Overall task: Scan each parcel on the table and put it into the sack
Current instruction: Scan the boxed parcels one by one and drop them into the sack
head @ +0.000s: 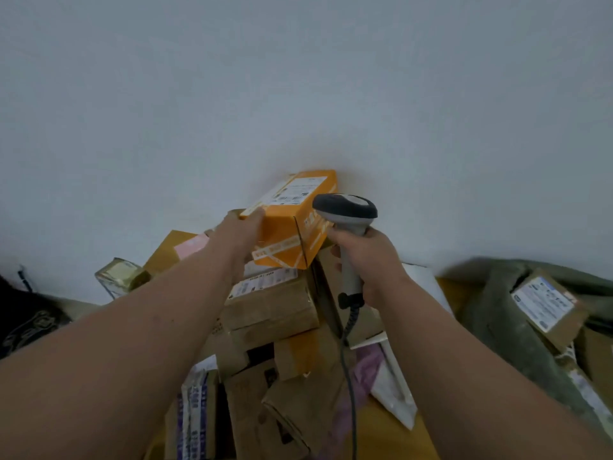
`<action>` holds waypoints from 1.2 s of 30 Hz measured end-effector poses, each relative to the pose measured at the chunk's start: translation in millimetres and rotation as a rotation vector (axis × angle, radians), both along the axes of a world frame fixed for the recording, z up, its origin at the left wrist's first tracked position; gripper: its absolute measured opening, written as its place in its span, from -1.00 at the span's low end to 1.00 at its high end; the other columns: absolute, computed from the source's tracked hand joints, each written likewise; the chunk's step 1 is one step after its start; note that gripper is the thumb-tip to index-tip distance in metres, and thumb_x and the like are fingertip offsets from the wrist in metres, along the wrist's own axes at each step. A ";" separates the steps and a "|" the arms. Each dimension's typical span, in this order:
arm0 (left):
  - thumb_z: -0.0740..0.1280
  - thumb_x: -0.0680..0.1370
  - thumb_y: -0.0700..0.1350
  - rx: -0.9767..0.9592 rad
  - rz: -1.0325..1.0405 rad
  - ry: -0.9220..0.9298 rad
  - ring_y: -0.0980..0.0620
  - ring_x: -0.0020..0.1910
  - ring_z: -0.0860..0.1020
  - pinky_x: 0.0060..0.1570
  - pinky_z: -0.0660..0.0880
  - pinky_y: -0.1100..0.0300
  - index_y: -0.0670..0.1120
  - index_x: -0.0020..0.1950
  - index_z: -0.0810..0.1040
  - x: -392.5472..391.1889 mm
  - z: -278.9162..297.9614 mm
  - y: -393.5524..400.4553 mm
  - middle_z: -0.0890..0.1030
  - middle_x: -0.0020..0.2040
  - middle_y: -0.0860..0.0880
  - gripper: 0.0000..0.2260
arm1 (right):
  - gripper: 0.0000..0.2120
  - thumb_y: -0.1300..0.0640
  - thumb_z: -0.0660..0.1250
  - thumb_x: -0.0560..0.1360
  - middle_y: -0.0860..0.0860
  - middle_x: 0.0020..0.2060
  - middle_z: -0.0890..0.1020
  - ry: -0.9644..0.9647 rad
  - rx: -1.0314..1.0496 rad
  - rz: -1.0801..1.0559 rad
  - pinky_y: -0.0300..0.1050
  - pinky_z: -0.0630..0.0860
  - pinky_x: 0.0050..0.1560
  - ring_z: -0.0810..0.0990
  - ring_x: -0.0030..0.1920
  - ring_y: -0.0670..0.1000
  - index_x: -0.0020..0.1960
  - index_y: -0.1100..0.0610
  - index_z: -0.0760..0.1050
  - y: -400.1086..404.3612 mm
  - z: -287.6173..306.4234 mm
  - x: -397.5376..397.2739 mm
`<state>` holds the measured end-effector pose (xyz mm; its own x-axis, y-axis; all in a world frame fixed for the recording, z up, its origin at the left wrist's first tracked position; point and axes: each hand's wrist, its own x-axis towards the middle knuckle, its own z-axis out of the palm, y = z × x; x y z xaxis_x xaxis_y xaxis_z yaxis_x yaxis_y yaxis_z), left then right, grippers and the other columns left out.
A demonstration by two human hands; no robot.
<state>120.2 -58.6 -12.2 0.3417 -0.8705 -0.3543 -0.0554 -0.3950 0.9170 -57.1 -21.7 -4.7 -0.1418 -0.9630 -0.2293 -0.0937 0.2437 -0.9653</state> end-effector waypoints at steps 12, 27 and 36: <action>0.26 0.63 -0.02 0.007 -0.001 0.148 -0.12 0.14 0.55 0.06 0.60 -0.09 0.00 0.12 0.50 -25.7 -1.1 9.3 0.56 0.17 -0.09 -0.88 | -0.78 -0.06 0.46 0.48 0.03 0.01 0.69 -0.186 -0.012 -0.089 0.13 0.59 0.13 0.65 0.06 0.10 0.07 -0.04 0.54 5.4 -19.3 -15.0; 0.32 0.59 -0.11 -0.081 -0.253 0.266 -0.04 0.12 0.57 0.20 0.52 -0.01 0.06 0.23 0.56 -143.3 2.5 111.5 0.62 0.12 -0.04 -0.78 | -0.83 0.10 0.46 0.50 -0.06 -0.16 0.65 -0.346 -0.116 -0.343 0.17 0.59 0.17 0.65 0.01 0.13 -0.08 -0.11 0.49 102.5 -31.9 -134.5; 0.48 0.44 -0.03 -0.006 -0.366 0.402 -0.12 0.13 0.58 0.23 0.47 -0.21 0.03 0.26 0.41 -183.7 -8.1 167.8 0.62 0.17 -0.12 -0.56 | -0.84 0.16 0.46 0.49 -0.03 -0.18 0.65 -0.359 -0.092 -0.360 0.22 0.59 0.17 0.64 -0.06 0.08 -0.07 -0.05 0.51 160.8 -35.3 -183.5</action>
<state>-63.5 109.3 -20.3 -0.1459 -0.9097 -0.3889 0.1672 -0.4101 0.8966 -240.6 139.1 -40.0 -0.3961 -0.8860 -0.2413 0.3222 0.1120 -0.9400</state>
